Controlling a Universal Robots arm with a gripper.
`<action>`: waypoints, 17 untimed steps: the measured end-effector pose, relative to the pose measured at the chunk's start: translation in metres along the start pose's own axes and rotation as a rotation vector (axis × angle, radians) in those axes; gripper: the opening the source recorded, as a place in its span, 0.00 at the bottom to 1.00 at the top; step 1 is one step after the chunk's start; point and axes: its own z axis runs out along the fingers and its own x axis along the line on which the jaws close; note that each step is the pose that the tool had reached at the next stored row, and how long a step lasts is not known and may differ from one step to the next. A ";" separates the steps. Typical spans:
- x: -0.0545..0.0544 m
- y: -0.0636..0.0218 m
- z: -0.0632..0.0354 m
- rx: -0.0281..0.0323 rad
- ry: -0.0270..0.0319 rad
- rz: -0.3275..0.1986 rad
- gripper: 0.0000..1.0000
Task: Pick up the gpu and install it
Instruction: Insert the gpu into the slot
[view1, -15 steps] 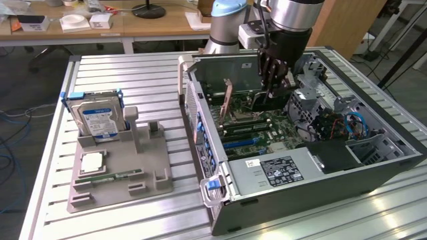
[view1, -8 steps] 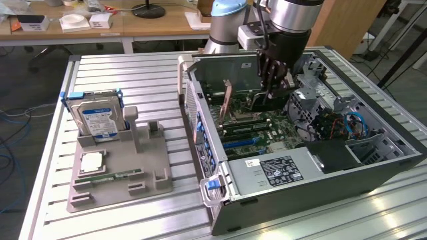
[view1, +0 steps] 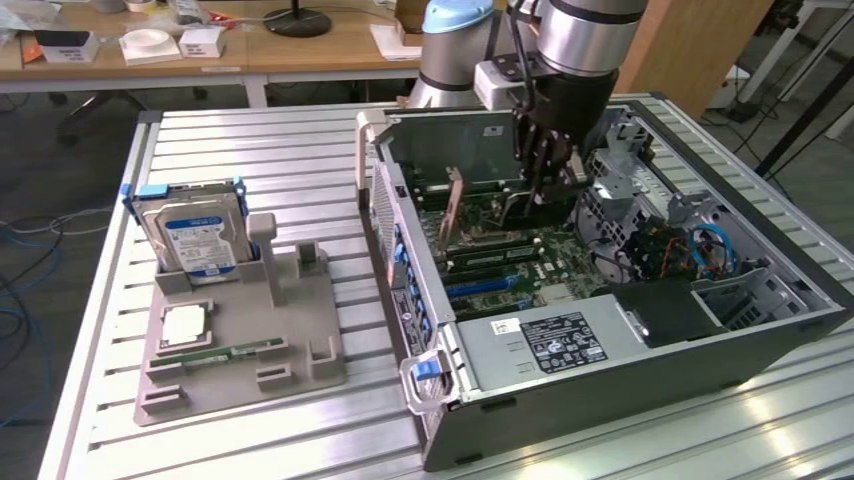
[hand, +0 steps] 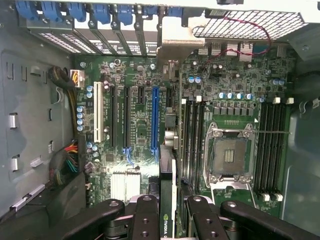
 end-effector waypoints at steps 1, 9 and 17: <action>0.000 0.0001 0.0011 0.0000 0.0003 0.000 0.26; 0.000 0.0005 0.0101 0.0000 0.0026 0.000 0.26; 0.000 0.0009 0.0158 0.0000 0.0037 0.000 0.26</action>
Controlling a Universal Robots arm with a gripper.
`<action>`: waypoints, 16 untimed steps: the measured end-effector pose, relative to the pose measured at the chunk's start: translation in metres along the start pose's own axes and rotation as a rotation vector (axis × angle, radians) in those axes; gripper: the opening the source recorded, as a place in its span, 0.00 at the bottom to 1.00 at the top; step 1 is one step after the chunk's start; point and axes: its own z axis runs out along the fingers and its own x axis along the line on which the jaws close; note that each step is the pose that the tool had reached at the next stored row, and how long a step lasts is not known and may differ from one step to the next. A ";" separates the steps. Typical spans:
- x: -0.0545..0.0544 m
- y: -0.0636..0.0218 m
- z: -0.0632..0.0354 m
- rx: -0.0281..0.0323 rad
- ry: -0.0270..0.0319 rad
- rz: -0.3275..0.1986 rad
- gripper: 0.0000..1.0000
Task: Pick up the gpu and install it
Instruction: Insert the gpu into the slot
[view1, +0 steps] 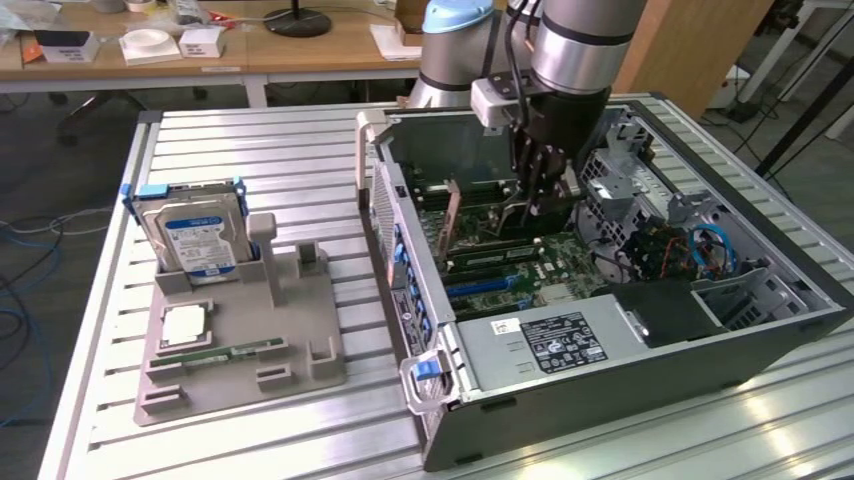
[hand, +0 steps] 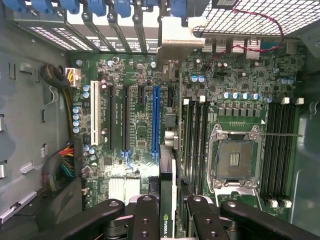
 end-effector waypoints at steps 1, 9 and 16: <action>0.000 0.0000 0.0003 0.0001 0.0000 0.000 0.26; 0.000 0.0001 0.0008 0.0002 0.0017 0.000 0.26; 0.002 0.0011 0.0074 0.0010 0.0029 0.000 0.26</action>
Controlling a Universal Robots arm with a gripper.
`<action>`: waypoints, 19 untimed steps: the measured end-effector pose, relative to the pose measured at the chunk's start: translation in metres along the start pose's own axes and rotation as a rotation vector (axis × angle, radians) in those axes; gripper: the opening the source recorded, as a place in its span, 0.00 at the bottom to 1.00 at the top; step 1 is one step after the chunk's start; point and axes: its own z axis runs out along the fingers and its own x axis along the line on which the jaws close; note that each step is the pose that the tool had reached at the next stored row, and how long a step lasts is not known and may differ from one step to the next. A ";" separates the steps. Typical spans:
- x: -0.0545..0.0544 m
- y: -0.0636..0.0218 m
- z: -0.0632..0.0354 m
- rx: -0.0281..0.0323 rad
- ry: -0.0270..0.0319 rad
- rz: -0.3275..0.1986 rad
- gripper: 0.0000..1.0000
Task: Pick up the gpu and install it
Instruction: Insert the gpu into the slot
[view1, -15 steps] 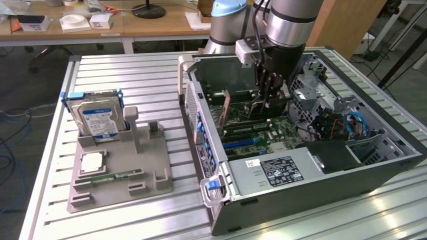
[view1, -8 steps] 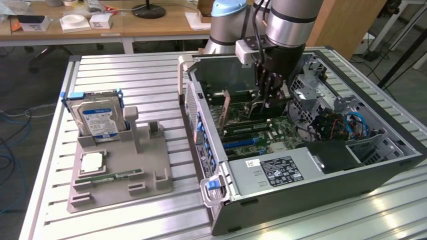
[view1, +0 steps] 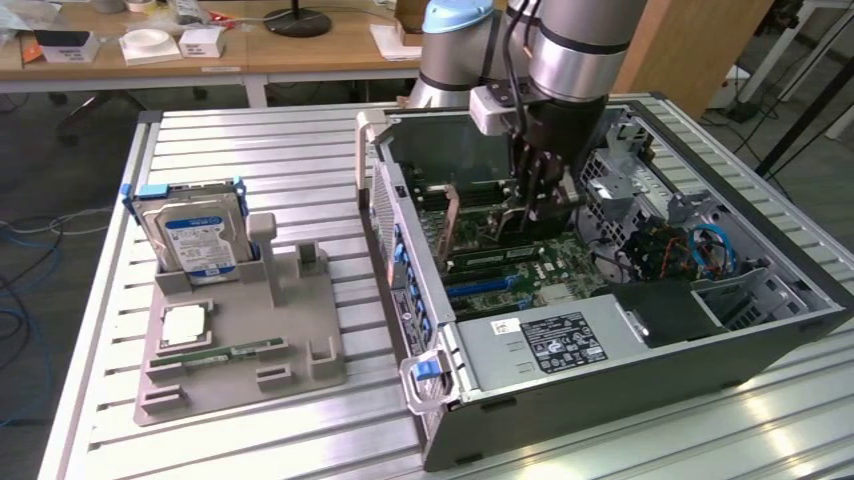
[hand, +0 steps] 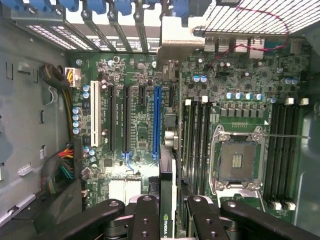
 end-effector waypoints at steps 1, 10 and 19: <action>0.001 0.0002 0.0018 0.0000 -0.0001 0.000 0.26; 0.009 0.0065 0.0177 -0.0004 -0.0001 -0.002 0.26; 0.009 0.0240 0.0332 -0.0004 0.0000 -0.002 0.26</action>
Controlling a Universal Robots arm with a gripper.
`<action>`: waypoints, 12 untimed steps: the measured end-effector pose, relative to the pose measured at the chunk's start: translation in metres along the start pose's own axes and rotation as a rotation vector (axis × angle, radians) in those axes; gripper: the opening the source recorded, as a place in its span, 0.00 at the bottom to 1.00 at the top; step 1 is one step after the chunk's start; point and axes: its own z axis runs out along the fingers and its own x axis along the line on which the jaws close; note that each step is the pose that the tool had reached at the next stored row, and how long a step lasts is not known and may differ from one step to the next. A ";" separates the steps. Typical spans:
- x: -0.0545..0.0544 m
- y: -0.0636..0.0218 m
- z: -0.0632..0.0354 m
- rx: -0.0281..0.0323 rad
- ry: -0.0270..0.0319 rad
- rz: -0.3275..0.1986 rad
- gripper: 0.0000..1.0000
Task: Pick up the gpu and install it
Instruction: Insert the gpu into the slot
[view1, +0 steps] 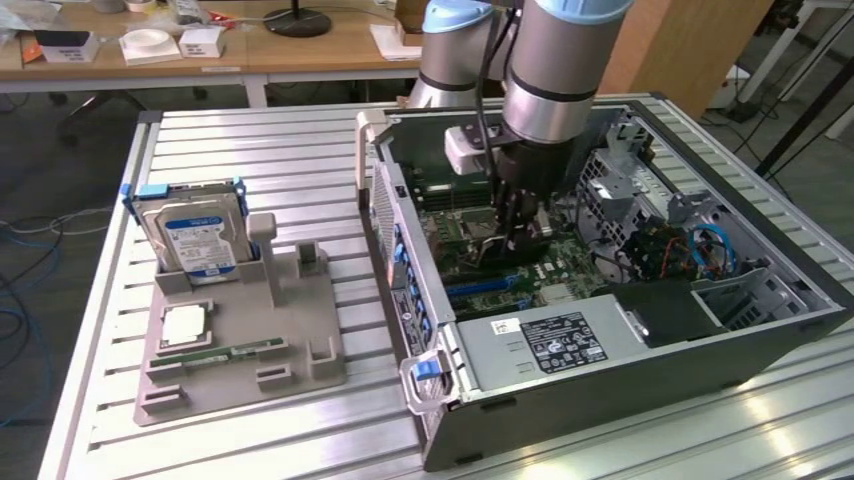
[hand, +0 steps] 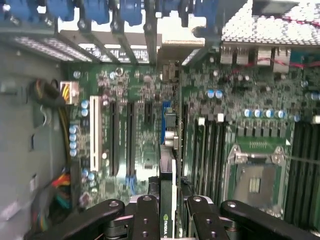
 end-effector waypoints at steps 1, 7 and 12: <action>0.000 0.0011 0.0017 0.0000 0.0000 0.000 0.26; 0.000 0.0050 0.0125 0.0001 -0.0001 0.000 0.26; 0.000 0.0120 0.0188 0.0006 0.0007 0.000 0.26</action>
